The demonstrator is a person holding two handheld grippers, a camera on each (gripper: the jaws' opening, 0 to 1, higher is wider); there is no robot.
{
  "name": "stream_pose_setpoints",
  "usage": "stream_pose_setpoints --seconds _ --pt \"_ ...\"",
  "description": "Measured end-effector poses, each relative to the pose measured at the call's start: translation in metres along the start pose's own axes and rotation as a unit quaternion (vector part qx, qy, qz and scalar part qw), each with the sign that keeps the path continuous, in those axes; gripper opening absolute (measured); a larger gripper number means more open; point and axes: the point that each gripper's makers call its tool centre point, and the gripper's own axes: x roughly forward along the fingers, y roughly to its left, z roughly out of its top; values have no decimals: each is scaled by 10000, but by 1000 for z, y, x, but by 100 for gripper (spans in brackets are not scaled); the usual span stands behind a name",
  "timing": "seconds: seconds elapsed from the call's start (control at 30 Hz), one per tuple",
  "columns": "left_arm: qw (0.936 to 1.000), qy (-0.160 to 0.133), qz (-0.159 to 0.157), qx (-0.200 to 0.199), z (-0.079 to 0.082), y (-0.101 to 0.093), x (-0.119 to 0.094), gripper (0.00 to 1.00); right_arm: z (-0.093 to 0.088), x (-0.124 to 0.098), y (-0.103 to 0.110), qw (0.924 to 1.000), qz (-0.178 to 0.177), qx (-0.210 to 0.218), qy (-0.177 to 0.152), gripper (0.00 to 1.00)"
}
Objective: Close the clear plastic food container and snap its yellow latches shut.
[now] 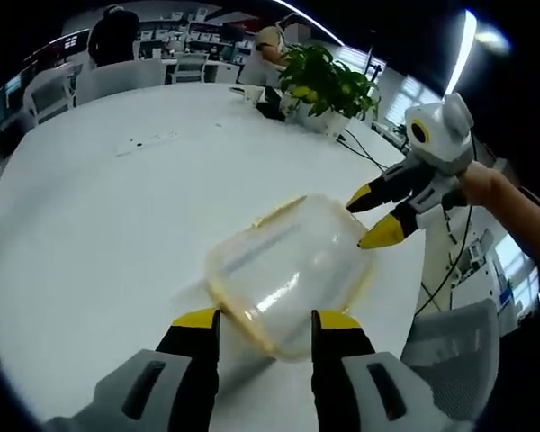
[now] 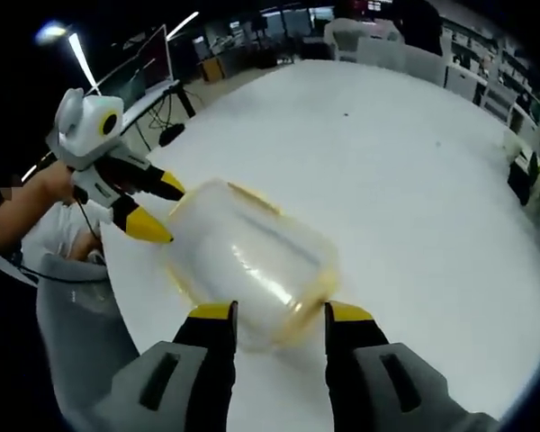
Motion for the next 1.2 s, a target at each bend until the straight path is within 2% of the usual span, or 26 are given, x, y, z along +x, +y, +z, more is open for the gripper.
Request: stream_pose_setpoints --seconds 0.2,0.37,0.47,0.5,0.53,0.57,0.7,0.73,0.77,1.2 --pt "10000 18 13 -71 -1 -2 1 35 0 4 2 9997 12 253 -72 40" --pt "9999 -69 -27 -114 -1 -3 2 35 -1 4 3 9994 50 316 -102 38" --pt "9997 -126 -52 -207 -1 -3 3 34 0 6 3 9987 72 482 -154 37" --pt "9997 -124 -47 -190 0 -3 4 33 -7 5 6 9985 133 531 11 36" --pt "9996 -86 -43 -276 0 -4 5 33 -11 8 7 9966 93 821 19 36" --pt "9994 -58 -32 -354 -1 -5 6 32 -10 10 5 9974 68 711 -20 35" --pt "9993 -97 39 -350 1 -3 6 32 -8 11 7 9973 31 736 48 35" --pt "9971 -141 -317 -674 1 -19 8 31 -10 12 7 9972 26 748 74 35" --pt "9987 -146 3 -483 -3 -2 11 30 -10 13 6 9970 -2 775 67 35" --pt "9990 -103 45 -425 1 1 7 31 -3 13 7 9960 -27 891 -114 36"
